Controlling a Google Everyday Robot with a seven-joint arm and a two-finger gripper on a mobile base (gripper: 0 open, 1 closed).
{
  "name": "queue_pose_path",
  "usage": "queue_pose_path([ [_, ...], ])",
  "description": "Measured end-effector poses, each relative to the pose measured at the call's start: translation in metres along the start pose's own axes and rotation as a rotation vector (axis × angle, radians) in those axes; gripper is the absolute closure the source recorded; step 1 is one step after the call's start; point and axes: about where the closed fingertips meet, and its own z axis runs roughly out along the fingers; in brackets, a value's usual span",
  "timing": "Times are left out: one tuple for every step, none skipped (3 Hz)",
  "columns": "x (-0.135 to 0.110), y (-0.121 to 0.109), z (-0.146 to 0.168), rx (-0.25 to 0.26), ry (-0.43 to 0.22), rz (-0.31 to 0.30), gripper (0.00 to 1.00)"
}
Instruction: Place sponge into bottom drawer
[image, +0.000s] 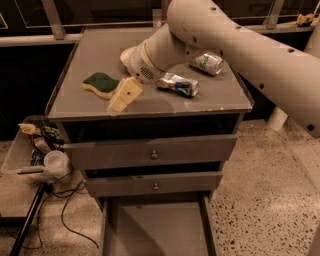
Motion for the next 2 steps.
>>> queue_pose_path([
  [-0.008, -0.014, 0.024, -0.013, -0.012, -0.005, 0.00],
  [-0.015, -0.028, 0.041, -0.016, -0.020, 0.001, 0.00],
])
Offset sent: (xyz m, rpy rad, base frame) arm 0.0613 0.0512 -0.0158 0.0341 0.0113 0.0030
